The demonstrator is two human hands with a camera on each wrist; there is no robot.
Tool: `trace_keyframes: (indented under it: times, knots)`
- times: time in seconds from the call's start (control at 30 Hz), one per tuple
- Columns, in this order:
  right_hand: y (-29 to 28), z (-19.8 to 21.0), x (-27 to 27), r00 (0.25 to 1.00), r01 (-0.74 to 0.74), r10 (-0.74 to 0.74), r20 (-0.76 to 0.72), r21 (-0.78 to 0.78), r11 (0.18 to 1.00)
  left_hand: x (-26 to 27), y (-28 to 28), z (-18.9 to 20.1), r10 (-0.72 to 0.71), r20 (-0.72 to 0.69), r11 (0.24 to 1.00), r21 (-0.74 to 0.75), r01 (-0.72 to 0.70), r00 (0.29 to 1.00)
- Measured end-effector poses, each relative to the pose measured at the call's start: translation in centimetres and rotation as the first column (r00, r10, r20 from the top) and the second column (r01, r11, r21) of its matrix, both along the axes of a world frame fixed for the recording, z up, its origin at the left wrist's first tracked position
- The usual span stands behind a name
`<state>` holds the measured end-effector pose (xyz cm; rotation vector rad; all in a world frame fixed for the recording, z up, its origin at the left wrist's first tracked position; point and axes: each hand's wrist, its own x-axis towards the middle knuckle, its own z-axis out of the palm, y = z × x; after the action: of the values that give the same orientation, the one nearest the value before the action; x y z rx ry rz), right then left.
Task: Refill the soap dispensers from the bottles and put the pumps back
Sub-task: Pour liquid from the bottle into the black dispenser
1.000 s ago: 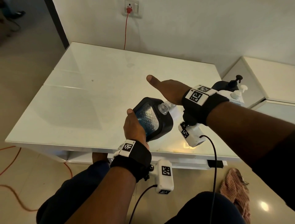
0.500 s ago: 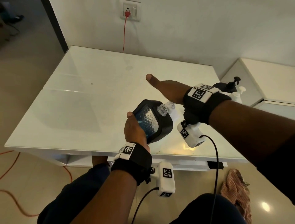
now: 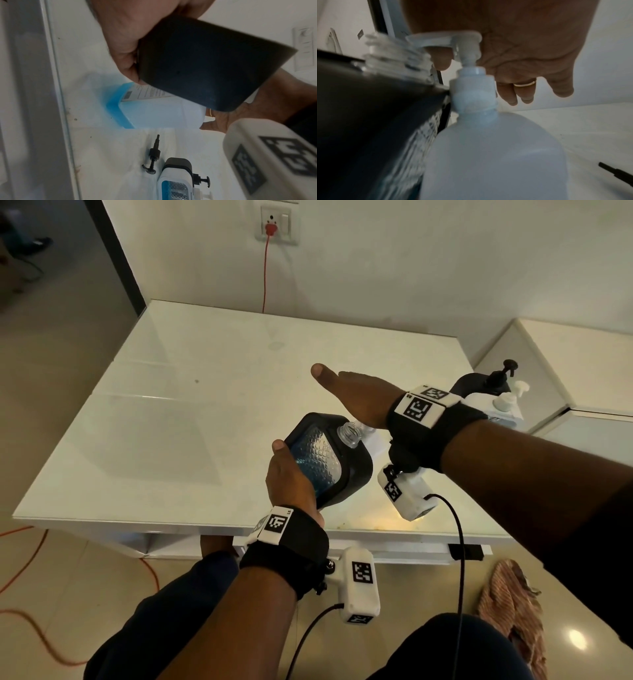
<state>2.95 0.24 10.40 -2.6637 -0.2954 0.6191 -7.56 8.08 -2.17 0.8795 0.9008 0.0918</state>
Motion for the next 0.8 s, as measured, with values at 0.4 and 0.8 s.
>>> trace_keyframes:
  times: [0.4,0.8]
  knots:
    - [-0.3,-0.2,-0.5,0.997,0.069,-0.071,0.034,0.037,0.997,-0.1,-0.2,0.2,0.012,-0.031,0.999,-0.039,-0.013,0.999]
    - [-0.5,-0.3,-0.2,0.998,0.051,-0.051,0.024,-0.005,0.999,0.0,-0.2,-0.6,0.006,-0.029,0.999,-0.043,-0.007,1.0]
